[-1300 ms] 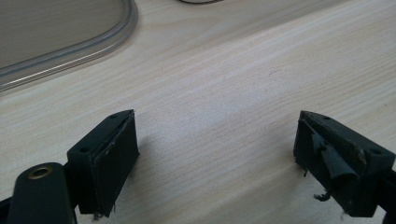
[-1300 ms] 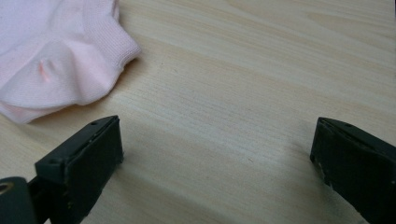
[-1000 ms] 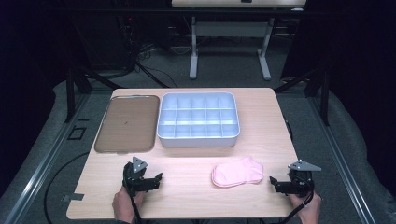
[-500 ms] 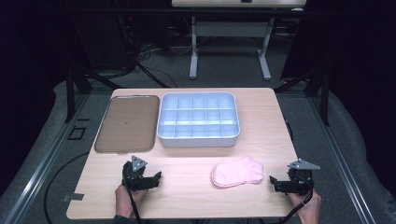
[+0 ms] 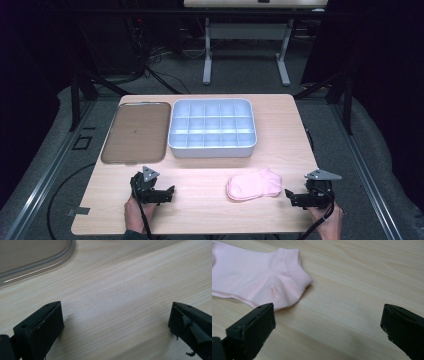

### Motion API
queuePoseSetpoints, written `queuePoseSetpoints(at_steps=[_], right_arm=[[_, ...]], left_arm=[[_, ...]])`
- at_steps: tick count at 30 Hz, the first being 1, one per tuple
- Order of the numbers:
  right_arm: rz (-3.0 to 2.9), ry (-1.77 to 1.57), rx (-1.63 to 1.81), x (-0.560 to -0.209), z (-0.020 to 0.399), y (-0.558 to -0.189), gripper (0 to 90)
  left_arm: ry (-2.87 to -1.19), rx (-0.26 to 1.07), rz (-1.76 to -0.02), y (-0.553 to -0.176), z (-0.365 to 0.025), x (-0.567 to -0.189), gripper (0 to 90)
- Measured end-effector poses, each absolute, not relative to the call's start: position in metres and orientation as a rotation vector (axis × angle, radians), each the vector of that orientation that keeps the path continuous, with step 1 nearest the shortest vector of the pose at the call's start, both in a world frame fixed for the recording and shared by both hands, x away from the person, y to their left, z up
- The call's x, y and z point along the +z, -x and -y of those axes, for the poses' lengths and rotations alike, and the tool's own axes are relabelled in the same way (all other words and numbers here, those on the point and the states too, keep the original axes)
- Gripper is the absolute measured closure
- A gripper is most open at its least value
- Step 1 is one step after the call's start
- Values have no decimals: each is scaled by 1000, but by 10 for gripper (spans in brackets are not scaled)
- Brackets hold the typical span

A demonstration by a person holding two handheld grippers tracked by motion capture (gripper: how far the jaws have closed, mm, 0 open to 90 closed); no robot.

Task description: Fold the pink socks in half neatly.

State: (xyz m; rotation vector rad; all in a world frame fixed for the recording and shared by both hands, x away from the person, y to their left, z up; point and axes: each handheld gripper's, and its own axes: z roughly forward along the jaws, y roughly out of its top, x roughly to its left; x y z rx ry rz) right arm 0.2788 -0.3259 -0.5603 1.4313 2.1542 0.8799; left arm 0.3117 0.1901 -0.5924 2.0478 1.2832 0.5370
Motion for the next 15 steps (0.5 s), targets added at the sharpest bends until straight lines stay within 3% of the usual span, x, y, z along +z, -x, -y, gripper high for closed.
queuePoseSetpoints(at_steps=[15], right_arm=[[-2274,-1278,937,-536,277,-280,0]], left_arm=[[-2046,544,-1282,-311,-190,-593,0]])
